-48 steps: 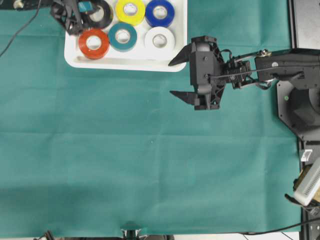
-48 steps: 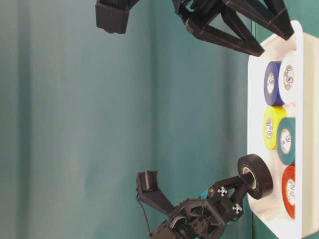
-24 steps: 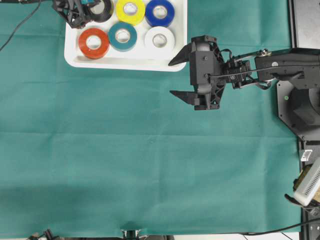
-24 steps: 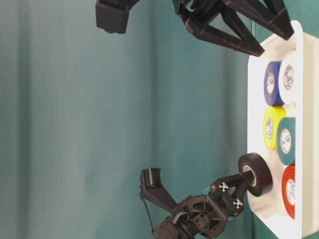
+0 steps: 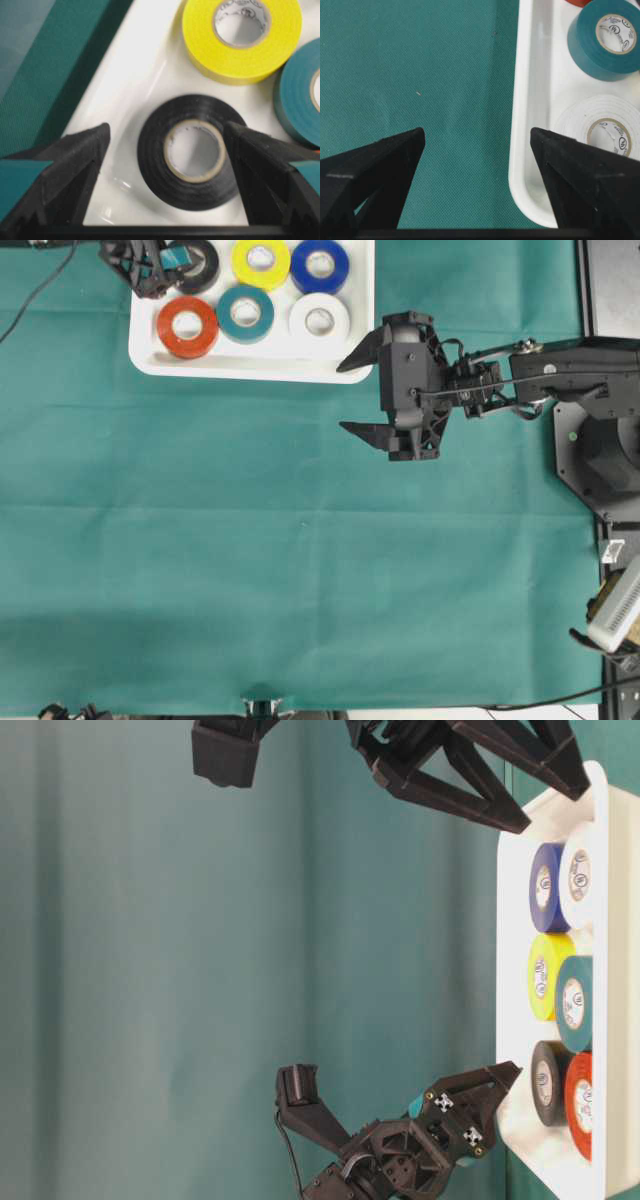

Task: Put the tape alternately from left to right into the white case.
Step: 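Release the black roll and raise the left gripper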

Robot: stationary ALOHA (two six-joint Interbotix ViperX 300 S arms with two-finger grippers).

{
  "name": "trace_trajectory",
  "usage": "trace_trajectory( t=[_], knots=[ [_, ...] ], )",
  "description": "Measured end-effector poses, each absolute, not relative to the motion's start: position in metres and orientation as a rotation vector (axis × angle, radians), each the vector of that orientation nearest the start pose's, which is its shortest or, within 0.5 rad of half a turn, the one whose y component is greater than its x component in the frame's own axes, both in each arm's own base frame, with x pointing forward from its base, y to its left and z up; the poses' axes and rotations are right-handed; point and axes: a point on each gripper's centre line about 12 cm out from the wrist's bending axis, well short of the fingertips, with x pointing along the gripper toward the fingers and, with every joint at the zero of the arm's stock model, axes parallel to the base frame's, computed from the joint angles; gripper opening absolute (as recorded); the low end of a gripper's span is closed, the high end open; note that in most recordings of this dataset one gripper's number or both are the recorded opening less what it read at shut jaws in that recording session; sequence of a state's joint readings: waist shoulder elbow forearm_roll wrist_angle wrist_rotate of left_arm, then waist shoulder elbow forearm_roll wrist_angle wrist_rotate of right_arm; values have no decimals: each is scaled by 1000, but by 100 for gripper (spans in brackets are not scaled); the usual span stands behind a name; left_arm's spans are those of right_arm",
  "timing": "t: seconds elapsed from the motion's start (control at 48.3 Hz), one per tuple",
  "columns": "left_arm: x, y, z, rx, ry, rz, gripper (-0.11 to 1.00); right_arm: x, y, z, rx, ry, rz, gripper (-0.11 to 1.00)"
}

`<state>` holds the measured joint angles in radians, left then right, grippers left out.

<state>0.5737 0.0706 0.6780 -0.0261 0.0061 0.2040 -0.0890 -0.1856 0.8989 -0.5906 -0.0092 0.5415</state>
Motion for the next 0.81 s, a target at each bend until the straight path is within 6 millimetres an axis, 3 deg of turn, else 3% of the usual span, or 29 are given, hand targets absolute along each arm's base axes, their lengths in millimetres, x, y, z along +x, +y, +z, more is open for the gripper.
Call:
trace_trajectory(
  t=[0.269,0.808],
  knots=[
    [327,196,134,-42,789,443,93,319,-28,160,-14,707,-63,78],
    [328,97,161,65,726,212,93,319,-28,160,-14,707,-63,78]
  ],
)
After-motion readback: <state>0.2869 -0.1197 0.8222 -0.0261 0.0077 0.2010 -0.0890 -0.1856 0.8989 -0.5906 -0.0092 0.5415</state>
